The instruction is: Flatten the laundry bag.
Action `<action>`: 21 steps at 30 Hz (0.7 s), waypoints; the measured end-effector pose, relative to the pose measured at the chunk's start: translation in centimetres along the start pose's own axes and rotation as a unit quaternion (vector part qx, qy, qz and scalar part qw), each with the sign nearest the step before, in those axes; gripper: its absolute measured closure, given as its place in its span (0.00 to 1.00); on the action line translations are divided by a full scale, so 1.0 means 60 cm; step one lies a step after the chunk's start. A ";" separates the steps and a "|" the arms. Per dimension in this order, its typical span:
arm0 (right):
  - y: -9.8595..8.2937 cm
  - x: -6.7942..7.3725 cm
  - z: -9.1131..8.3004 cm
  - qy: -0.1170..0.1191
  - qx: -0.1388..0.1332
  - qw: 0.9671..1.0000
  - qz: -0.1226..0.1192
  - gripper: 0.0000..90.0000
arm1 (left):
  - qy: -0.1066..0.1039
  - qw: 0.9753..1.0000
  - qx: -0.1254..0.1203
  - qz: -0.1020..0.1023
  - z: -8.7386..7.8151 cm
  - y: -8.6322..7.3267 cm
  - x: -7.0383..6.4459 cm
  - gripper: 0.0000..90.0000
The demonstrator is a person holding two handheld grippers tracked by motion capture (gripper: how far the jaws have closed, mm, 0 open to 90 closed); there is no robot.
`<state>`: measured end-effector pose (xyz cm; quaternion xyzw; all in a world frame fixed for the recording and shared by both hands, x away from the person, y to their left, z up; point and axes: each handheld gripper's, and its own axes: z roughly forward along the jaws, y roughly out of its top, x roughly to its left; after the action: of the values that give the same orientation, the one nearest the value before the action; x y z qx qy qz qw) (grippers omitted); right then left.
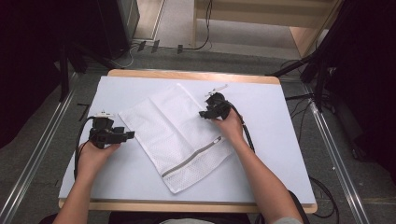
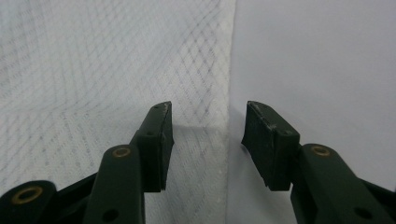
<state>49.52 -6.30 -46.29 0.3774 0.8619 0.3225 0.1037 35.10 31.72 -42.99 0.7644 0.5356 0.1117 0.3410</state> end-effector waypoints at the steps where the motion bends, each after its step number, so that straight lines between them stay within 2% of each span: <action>1: 0.001 0.004 0.001 -0.009 0.000 1.000 -0.003 0.62 | 0.000 1.000 -0.001 -0.001 0.000 0.000 0.000 0.50; 4: 0.001 0.011 0.000 -0.008 0.000 1.000 -0.011 0.75 | -0.001 1.000 -0.002 -0.003 -0.001 0.001 0.002 0.50; 9: -0.002 0.016 -0.002 0.007 0.002 1.000 0.011 0.98 | -0.002 1.000 -0.002 0.000 0.001 0.002 0.000 0.50; 14: -0.004 0.007 -0.007 0.019 0.009 0.999 0.028 1.00 | -0.005 1.000 -0.004 0.001 0.003 0.005 -0.002 0.50; 19: -0.014 -0.013 -0.018 0.009 0.010 0.999 0.050 1.00 | -0.009 1.000 -0.003 0.002 0.007 0.009 -0.003 0.50; 21: -0.019 -0.022 -0.021 0.013 0.009 0.998 0.057 0.99 | -0.012 1.000 -0.002 0.007 0.010 0.011 -0.005 0.50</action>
<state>49.24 -8.43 -46.14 0.4228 0.8431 0.3246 0.0707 35.79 31.07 -42.92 0.7684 0.5263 0.1061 0.3483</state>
